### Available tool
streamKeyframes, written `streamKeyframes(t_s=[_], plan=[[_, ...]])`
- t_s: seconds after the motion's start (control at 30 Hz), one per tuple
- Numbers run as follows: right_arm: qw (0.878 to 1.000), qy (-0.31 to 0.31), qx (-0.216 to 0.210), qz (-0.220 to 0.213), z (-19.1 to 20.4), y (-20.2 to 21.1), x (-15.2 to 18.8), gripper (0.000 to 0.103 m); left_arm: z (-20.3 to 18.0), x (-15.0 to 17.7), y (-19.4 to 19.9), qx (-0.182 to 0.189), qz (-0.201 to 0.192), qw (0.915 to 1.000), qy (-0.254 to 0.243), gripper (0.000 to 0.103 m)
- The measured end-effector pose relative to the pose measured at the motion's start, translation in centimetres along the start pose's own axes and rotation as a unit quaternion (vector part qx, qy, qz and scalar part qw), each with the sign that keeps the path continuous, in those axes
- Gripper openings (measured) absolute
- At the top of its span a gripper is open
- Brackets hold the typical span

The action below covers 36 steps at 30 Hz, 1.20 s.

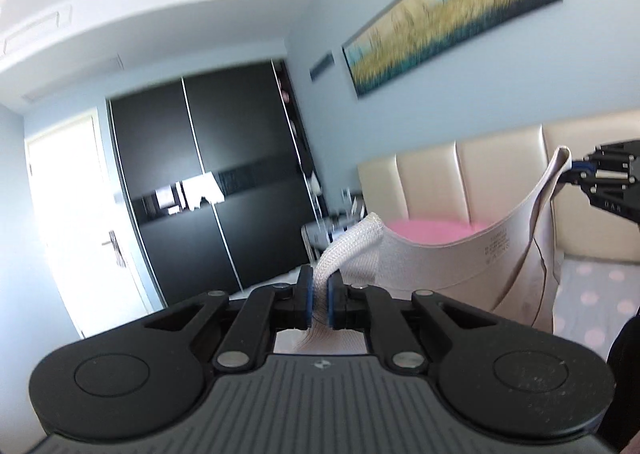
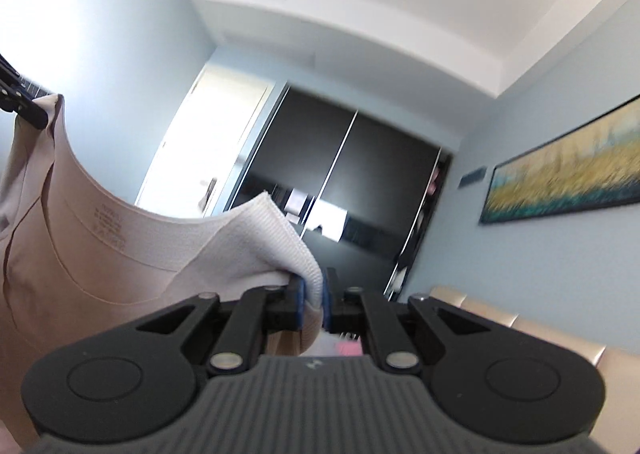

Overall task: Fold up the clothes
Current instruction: 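Lift the sweater with both grippers and shake it out in the air, then lower the sweater flat onto the bed and open both grippers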

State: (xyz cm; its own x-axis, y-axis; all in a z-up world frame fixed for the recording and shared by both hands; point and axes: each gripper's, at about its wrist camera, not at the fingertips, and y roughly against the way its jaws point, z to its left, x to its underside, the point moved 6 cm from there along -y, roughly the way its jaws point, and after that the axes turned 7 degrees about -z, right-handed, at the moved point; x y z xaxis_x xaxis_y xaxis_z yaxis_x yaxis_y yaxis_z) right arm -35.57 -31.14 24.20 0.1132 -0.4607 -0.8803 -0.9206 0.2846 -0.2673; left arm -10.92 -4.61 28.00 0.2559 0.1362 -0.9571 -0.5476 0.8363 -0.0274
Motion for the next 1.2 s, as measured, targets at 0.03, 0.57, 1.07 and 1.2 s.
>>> streamKeyframes(t_s=[0.03, 0.57, 1.07, 1.2], plan=[[1.000, 0.000, 0.006, -0.013, -0.3, 0.8, -1.0, 0.010, -0.2, -1.1, 0.8, -0.002, -0.012, 0.9999, -0.001, 0.005], [0.999, -0.023, -0.006, 0.029, 0.2, -2.2, 1.1, 0.010, 0.8, 5.0, -6.6, 0.005, 0.072, 0.9973, 0.010, 0.005], [0.955, -0.045, -0.069, 0.286, 9.1, -22.6, 26.3, 0.010, 3.3, 30.1, -28.3, -0.004, 0.302, 0.9529, 0.022, 0.005], [0.939, -0.057, -0.075, 0.332, 11.3, -26.7, 31.8, 0.010, 3.5, 34.5, -32.4, -0.009, 0.342, 0.9394, 0.027, 0.005]])
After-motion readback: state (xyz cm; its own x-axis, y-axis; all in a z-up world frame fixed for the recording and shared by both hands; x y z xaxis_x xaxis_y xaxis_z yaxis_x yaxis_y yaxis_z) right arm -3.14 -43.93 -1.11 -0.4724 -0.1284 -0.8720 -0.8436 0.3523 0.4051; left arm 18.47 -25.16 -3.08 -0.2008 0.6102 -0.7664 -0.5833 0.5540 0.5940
